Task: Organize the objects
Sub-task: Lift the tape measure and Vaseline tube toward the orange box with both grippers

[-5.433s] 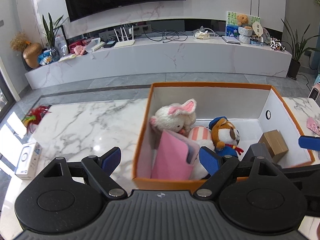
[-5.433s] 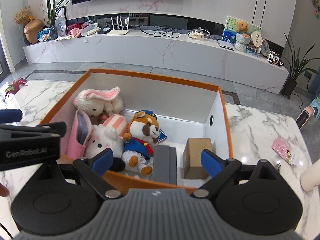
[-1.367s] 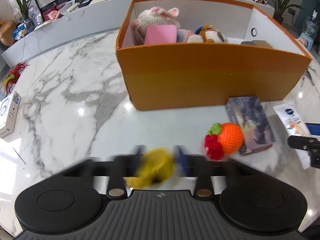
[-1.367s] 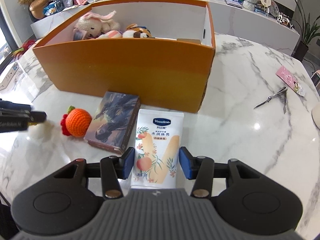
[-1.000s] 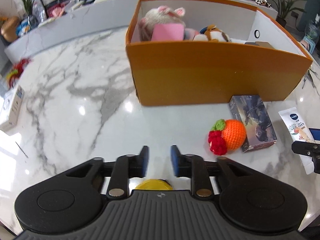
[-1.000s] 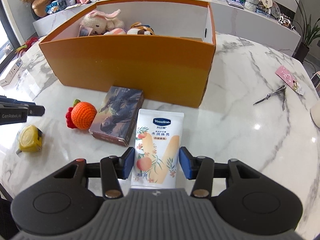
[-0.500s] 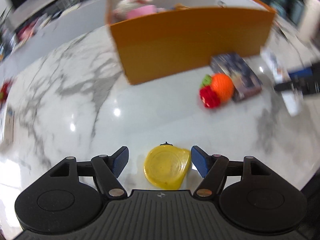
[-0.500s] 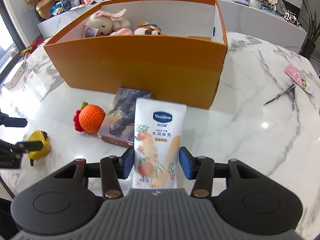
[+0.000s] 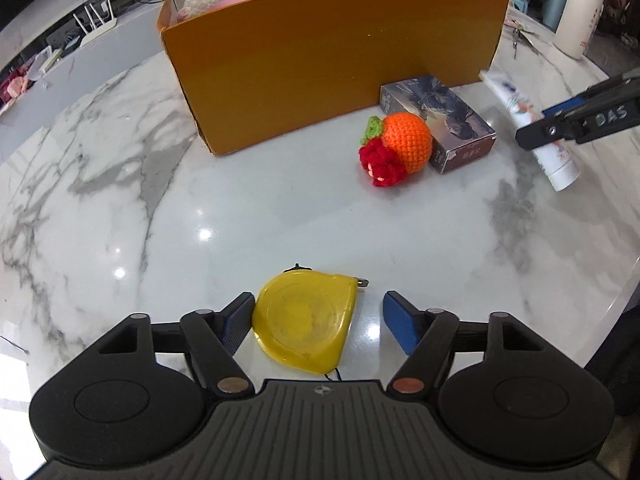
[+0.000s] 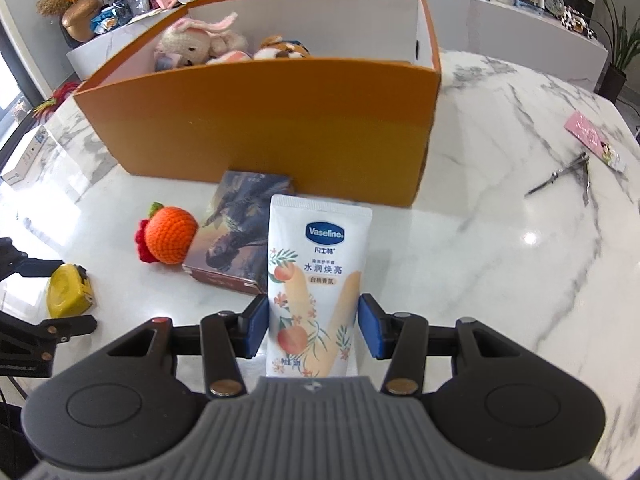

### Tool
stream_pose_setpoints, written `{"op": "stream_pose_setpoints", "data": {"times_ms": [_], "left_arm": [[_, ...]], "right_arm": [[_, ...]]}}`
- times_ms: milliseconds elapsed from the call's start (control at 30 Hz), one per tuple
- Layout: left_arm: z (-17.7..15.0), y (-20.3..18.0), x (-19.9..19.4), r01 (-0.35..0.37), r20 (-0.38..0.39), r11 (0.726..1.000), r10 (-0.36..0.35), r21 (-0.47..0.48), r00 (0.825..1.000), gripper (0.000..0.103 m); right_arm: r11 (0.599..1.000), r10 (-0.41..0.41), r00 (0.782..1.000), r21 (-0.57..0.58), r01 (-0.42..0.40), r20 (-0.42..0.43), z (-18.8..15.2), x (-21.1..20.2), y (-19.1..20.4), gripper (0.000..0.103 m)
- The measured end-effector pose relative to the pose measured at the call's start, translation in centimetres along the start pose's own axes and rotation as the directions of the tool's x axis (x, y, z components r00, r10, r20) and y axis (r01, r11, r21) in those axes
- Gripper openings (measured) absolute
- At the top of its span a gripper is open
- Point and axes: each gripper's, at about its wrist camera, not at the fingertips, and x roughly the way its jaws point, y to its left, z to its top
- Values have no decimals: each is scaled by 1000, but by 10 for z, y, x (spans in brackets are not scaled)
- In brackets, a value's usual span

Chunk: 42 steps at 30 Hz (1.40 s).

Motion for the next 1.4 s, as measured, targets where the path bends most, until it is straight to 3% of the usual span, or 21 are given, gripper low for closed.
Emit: {"op": "stream_pose_setpoints", "data": {"times_ms": [33,233,333,433,600,900,1133,1400], "left_arm": [[0,1,-1,10,7,1000,-10,-9,1000,63],[1,-3,-1,21,-4,1000,-21,-13,1000,63],[2,-8,-2,-6,-4,1000,6,-5,1000,63],[4,-5,-7,2,6,999,-2,-50,1000,63],[10,1,-19,-9,39,994,13,-113,999,63],[29,-5,-43,-9,132,992,27,-129,991,63],[64,-16,-74,4,259,992,29,-126,965,63],[147,-6,-88,5,418,980,79,-198,905,63]], "right_arm": [[1000,-3,1000,0,3,-5,0,2,0,51],[1000,-3,1000,1,3,-13,0,5,-1,51],[1000,-4,1000,-1,4,-13,0,5,-1,51],[1000,-9,1000,-6,9,-9,0,4,-1,50],[1000,-11,1000,-8,11,7,0,-4,0,50],[1000,9,996,-14,-8,86,1,-38,2,50],[999,40,976,-6,-40,214,13,-84,5,50],[996,49,933,46,-70,356,83,-108,7,50]]}}
